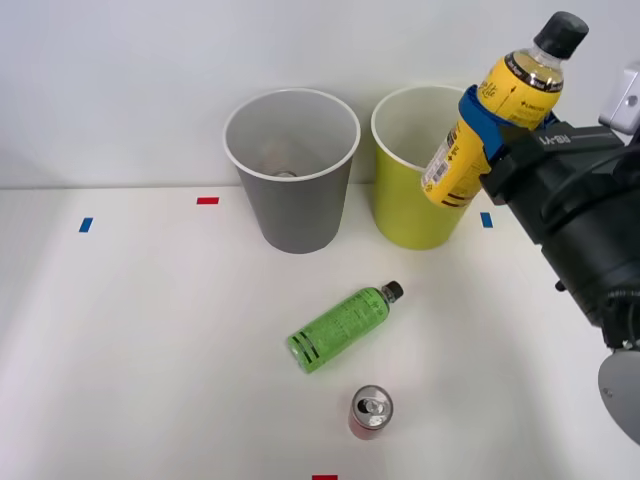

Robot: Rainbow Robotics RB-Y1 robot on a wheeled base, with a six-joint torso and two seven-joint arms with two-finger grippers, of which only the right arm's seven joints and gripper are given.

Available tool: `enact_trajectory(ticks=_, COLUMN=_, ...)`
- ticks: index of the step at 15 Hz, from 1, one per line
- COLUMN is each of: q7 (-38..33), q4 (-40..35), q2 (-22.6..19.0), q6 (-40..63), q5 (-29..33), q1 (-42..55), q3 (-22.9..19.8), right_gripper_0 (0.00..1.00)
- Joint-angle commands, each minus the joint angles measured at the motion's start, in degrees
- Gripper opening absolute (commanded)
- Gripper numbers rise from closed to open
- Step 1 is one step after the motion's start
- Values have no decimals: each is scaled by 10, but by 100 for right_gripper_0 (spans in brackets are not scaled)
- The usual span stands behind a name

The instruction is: Put cans in the gray bin, plastic bottles in the light green bin

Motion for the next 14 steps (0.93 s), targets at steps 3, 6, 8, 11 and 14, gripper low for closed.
enact_trajectory(ticks=3, q7=-12, q4=111, q2=4, q6=11, q5=-4, q1=-127, q3=-37, right_gripper_0=0)
enact_trajectory(ticks=6, q7=-7, q4=211, q2=2, q6=-11, q5=6, q1=-211, q3=-46, right_gripper_0=0)
enact_trajectory(ticks=8, q7=-5, q4=262, q2=-8, q6=-11, q5=15, q1=-256, q3=-47, right_gripper_0=0)
enact_trajectory(ticks=11, q7=-2, q4=321, q2=-28, q6=-11, q5=23, q1=-294, q3=-42, right_gripper_0=0)
enact_trajectory(ticks=14, q7=-4, q4=365, q2=-32, q6=-12, q5=30, q1=-325, q3=-36, right_gripper_0=0)
